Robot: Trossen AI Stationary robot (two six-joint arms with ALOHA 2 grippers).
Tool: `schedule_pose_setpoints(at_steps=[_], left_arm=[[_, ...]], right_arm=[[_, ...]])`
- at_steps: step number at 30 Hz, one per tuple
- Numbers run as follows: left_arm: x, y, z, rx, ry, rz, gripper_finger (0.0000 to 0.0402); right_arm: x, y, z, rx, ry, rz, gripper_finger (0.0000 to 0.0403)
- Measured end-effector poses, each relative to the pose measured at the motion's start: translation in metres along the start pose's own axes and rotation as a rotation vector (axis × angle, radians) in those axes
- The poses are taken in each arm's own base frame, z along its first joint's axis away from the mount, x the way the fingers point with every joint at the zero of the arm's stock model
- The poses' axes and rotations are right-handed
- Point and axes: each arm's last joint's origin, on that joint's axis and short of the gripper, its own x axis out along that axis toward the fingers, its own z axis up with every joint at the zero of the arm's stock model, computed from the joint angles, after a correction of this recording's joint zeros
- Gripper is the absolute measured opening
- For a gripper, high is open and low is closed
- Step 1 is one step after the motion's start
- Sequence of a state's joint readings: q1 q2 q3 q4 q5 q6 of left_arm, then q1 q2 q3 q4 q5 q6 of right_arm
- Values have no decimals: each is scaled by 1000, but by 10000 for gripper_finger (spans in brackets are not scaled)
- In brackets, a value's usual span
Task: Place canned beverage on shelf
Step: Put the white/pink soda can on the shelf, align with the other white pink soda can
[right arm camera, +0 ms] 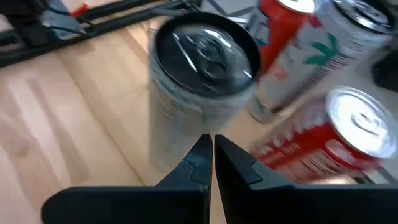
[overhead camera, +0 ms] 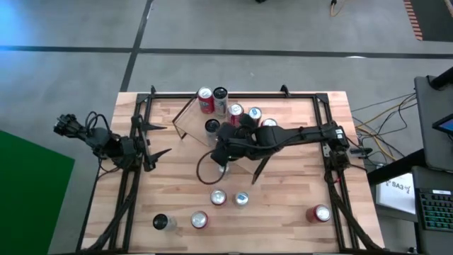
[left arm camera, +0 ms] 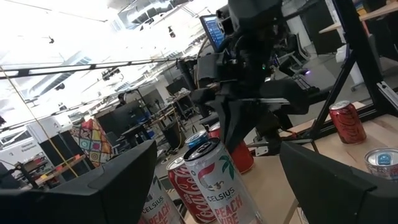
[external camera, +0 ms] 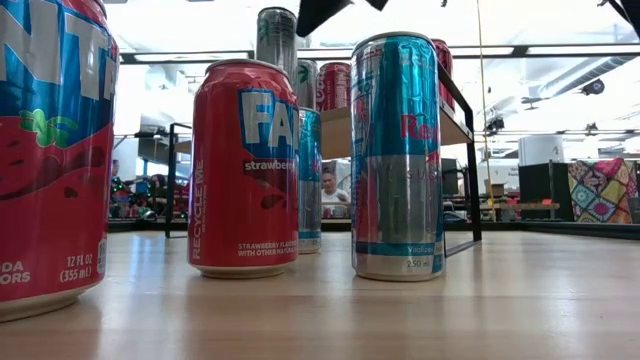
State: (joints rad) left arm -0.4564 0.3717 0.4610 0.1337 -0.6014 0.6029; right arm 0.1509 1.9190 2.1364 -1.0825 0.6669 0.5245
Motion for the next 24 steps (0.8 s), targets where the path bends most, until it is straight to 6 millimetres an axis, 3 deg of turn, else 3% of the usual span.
schedule_pose_setpoints(at_steps=[10,24], left_arm=[[0,0,0,0,-1,0,327],[0,0,0,1,-1,-1,327]], right_arm=[[12,-11,11,3,-16,27,9],[13,-12,10,-13,8,41,9]])
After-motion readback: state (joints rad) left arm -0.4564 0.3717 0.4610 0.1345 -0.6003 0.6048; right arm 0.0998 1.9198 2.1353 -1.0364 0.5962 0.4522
